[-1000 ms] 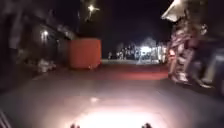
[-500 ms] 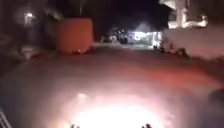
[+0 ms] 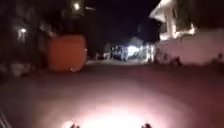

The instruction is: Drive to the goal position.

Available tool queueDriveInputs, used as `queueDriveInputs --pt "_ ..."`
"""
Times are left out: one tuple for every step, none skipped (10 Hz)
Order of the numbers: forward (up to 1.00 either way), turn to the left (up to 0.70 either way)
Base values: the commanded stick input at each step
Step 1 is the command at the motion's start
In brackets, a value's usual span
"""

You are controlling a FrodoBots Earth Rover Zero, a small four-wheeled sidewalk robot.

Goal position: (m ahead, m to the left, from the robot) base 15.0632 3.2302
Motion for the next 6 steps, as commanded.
queueDriveInputs --pt "0.7 0.0" --pt "0.7 0.0" --pt "0.7 0.0" --pt "0.7 0.0" --pt "0.7 0.0" --pt "0.7 0.0"
